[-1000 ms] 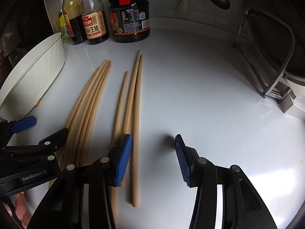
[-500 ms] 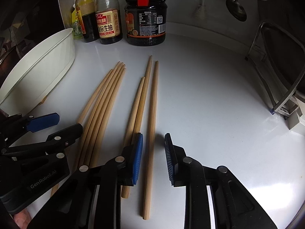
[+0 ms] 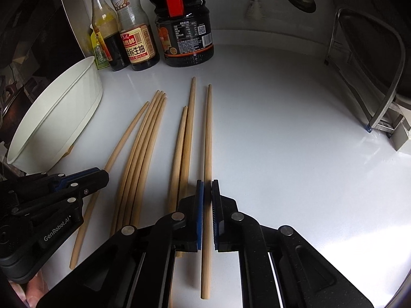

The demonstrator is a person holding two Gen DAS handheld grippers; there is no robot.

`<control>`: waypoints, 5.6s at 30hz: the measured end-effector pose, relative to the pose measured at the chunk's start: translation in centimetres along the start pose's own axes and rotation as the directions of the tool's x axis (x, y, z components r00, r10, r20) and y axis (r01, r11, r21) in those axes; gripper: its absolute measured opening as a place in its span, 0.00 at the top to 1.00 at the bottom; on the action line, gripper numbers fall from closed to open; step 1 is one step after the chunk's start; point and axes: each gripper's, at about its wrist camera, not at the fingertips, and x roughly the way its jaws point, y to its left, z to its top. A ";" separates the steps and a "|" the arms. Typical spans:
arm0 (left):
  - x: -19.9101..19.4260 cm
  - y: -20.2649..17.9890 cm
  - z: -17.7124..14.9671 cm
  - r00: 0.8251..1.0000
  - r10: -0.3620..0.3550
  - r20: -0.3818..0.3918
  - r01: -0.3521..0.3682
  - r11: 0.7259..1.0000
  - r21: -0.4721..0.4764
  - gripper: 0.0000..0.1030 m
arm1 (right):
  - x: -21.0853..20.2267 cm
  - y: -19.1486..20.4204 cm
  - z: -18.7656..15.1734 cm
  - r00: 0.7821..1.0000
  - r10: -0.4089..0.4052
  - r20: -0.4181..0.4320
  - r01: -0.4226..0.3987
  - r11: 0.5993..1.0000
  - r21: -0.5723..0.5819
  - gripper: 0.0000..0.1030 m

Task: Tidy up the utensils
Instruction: 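Close the right tool on one chopstick while the left tool grasps another, then lift both held chopsticks and carry them over the white basin, then open both tools to release the chopsticks into the basin, then withdraw both open tools from the basin toward the remaining chopsticks, then lower the right tool onto one chopstick while the left tool approaches another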

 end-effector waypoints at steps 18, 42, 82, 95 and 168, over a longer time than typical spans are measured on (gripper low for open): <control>-12.0 6.0 5.8 0.985 -0.053 0.164 0.060 0.998 -0.037 0.93 | -8.6 6.6 5.3 0.991 0.088 0.103 -0.088 0.996 -0.011 0.94; -5.2 26.6 8.2 0.996 0.080 0.026 -0.074 0.981 -0.180 0.93 | 5.7 27.1 12.1 0.973 0.197 -0.123 -0.209 0.973 -0.096 0.94; -8.7 26.9 4.8 0.993 0.116 0.030 -0.105 0.962 -0.251 0.34 | 1.8 25.2 10.0 0.980 0.157 -0.119 -0.170 0.979 -0.109 0.81; -12.1 23.6 2.3 0.989 0.135 0.065 -0.115 0.961 -0.252 0.32 | -2.6 23.8 7.1 0.978 0.185 -0.093 -0.196 0.972 -0.132 0.77; -1.6 3.3 -0.9 0.994 0.101 0.032 -0.096 0.987 -0.130 0.12 | 1.6 2.0 0.6 0.999 -0.039 -0.033 0.034 0.990 -0.136 0.69</control>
